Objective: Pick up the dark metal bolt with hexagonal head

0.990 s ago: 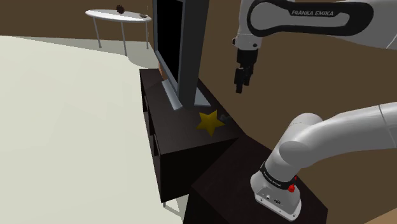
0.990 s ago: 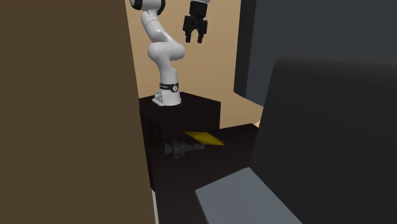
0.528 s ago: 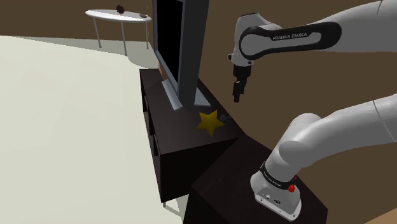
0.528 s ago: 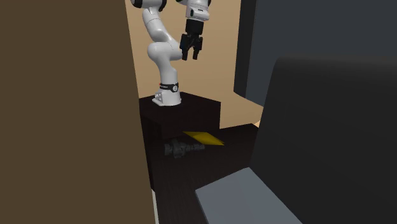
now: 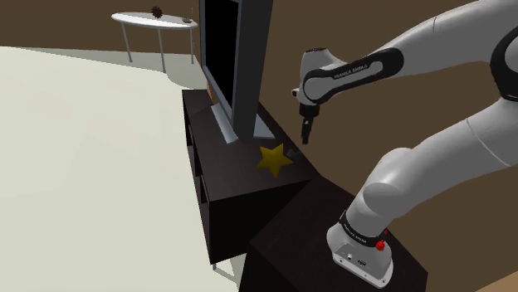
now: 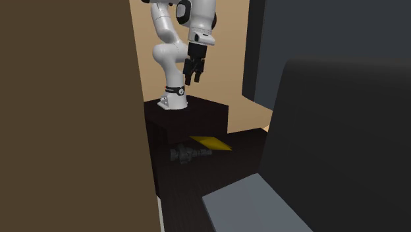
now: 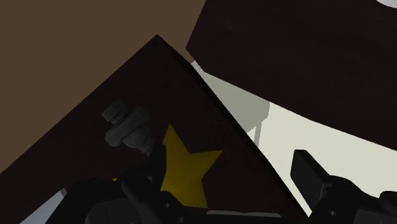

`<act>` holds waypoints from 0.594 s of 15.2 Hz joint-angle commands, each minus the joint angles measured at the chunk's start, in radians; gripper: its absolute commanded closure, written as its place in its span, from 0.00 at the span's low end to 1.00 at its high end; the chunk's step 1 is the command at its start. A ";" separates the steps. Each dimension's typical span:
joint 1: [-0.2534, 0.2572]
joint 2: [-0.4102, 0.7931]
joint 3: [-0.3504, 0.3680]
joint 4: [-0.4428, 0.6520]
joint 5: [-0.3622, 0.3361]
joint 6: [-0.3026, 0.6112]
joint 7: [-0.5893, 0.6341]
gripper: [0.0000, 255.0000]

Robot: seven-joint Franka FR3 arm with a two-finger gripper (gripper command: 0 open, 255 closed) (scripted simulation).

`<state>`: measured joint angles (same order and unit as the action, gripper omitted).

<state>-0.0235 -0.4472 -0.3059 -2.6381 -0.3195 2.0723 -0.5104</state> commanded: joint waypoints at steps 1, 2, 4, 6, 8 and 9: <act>-0.001 0.071 -0.030 0.002 -0.020 0.083 -0.042 0.00; -0.002 0.109 -0.044 0.005 -0.027 0.124 -0.063 0.00; -0.002 0.190 -0.071 0.015 -0.036 0.206 -0.106 0.00; -0.001 0.276 -0.095 0.032 -0.036 0.286 -0.151 0.00; 0.000 0.366 -0.114 0.055 -0.025 0.363 -0.201 0.00; 0.000 0.411 -0.121 0.069 -0.016 0.401 -0.228 0.00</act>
<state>-0.0190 -0.0868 -0.4127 -2.5725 -0.3371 2.4174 -0.7075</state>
